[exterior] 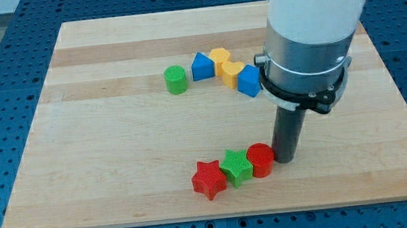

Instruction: Move the blue cube above the yellow hexagon

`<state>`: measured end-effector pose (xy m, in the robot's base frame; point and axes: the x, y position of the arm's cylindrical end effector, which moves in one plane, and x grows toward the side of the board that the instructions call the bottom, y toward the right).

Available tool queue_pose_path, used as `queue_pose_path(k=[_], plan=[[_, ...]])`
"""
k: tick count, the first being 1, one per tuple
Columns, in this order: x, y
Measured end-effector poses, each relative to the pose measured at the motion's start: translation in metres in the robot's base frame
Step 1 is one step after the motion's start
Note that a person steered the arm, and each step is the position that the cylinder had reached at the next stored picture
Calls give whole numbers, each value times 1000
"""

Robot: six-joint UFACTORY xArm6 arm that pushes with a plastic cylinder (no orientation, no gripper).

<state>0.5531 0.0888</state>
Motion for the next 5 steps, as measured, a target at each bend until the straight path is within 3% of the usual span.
queue_pose_path(k=[2,5], plan=[[5,-24],[-130,-12]])
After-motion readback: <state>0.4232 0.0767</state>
